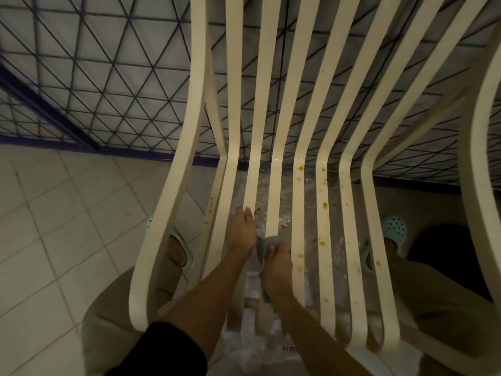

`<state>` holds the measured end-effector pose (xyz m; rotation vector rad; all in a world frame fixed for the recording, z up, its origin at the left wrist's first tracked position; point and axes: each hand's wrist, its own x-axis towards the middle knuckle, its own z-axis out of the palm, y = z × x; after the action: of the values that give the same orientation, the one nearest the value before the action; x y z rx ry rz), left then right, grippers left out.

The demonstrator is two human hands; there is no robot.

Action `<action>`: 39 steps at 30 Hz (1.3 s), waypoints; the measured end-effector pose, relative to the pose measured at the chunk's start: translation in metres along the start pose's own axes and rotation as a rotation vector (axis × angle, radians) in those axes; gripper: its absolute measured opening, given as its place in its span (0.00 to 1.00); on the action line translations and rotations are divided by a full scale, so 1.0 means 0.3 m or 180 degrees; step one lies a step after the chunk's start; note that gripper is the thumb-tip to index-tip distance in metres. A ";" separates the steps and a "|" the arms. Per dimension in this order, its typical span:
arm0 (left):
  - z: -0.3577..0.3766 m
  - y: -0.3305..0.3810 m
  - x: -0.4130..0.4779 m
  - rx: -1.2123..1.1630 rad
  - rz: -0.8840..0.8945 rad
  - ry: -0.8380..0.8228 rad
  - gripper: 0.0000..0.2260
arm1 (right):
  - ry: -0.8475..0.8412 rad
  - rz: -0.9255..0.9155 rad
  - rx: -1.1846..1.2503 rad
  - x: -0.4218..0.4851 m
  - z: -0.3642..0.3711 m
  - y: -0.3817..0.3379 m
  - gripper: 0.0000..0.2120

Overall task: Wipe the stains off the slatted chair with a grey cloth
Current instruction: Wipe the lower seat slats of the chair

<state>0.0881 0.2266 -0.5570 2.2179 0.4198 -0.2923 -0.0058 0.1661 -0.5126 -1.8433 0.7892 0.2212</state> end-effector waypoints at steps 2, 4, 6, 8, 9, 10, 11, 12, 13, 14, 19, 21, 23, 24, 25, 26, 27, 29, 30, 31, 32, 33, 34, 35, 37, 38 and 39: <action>-0.019 -0.006 -0.021 -0.0053 0.0009 -0.0029 0.16 | 0.0011 0.0041 0.0086 -0.078 -0.002 0.036 0.13; -0.035 -0.002 -0.067 -0.0043 0.0080 -0.0053 0.17 | 0.0053 0.0030 0.0103 -0.140 -0.003 0.071 0.07; -0.047 0.006 -0.090 -0.0021 0.0159 -0.0083 0.17 | 0.0214 -0.0114 -0.0050 -0.174 0.005 0.102 0.09; -0.059 0.010 -0.097 0.0041 0.0187 -0.0061 0.16 | 0.0299 -0.0213 -0.0167 -0.175 0.013 0.108 0.13; -0.065 0.013 -0.093 0.0081 0.0175 -0.0051 0.16 | 0.0276 -0.0201 -0.0131 -0.162 0.020 0.098 0.14; -0.068 0.012 -0.086 0.0098 0.0194 -0.0016 0.16 | 0.0243 -0.0160 -0.0007 -0.146 0.025 0.083 0.14; -0.068 0.011 -0.082 0.0089 0.0218 0.0010 0.15 | 0.0216 -0.0105 0.0071 -0.129 0.026 0.067 0.14; -0.069 0.015 -0.079 0.0068 0.0270 0.0035 0.15 | 0.0187 -0.0111 0.0086 -0.108 0.022 0.055 0.13; -0.071 0.025 -0.075 0.0068 0.0313 0.0035 0.14 | 0.0171 -0.0168 0.0044 -0.080 0.015 0.038 0.12; -0.067 0.035 -0.070 0.0089 0.0374 0.0038 0.14 | 0.0161 -0.0245 0.0013 -0.050 0.004 0.024 0.09; -0.072 0.087 0.009 0.0039 0.0534 -0.0018 0.11 | 0.0479 -0.0558 -0.0255 0.088 -0.001 -0.078 0.11; -0.059 0.101 0.072 -0.0058 0.0554 -0.0097 0.10 | 0.0410 -0.0441 -0.0078 0.157 -0.003 -0.100 0.15; -0.034 0.112 0.126 -0.0134 0.0574 -0.0155 0.10 | 0.0252 -0.0151 0.0147 0.223 -0.009 -0.137 0.11; -0.019 0.109 0.144 -0.0159 0.0583 -0.0171 0.10 | 0.0191 -0.0018 0.0459 0.263 -0.005 -0.149 0.10; -0.008 0.104 0.152 -0.0195 0.0590 -0.0173 0.11 | 0.0189 0.0095 0.0640 0.293 -0.006 -0.169 0.11; 0.000 0.098 0.156 -0.0186 0.0624 -0.0137 0.11 | 0.0235 0.0132 0.0764 0.329 -0.001 -0.179 0.11; 0.008 0.089 0.161 -0.0104 0.0680 -0.0072 0.11 | 0.0268 0.0149 0.0798 0.354 0.000 -0.196 0.11; 0.020 0.075 0.164 0.0220 0.0779 0.0103 0.12 | 0.0269 0.0076 0.0722 0.400 0.006 -0.215 0.10; 0.026 0.073 0.168 0.0278 0.0802 0.0128 0.12 | 0.0189 0.0034 0.0578 0.425 0.004 -0.221 0.10; 0.038 0.076 0.171 0.0235 0.0797 0.0096 0.12 | 0.0146 -0.0017 0.0289 0.444 -0.005 -0.230 0.10; 0.051 0.079 0.170 0.0128 0.0762 0.0036 0.12 | 0.0187 -0.0039 0.0108 0.467 -0.018 -0.233 0.09; 0.065 0.084 0.164 0.0025 0.0720 -0.0015 0.13 | 0.0208 -0.0082 -0.0020 0.485 -0.036 -0.244 0.06; 0.079 0.084 0.158 0.0004 0.0691 -0.0045 0.14 | 0.0224 -0.0151 -0.0105 0.512 -0.043 -0.238 0.03; 0.089 0.083 0.146 0.0057 0.0678 -0.0030 0.14 | 0.0248 -0.0141 -0.0120 0.534 -0.050 -0.239 0.02; 0.089 0.076 0.141 0.0174 0.0696 0.0034 0.16 | 0.0283 -0.0130 -0.0119 0.577 -0.031 -0.256 0.04; 0.083 0.073 0.144 0.0187 0.0728 0.0067 0.17 | 0.0296 -0.0131 -0.0076 0.596 -0.016 -0.259 0.08; 0.076 0.073 0.167 0.0201 0.0781 0.0113 0.17 | 0.0319 -0.0118 -0.0041 0.617 -0.001 -0.274 0.12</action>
<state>0.1412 0.2058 -0.5729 2.3107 0.1557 -0.1365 0.1857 0.1068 -0.5418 -1.8914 0.8233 0.1110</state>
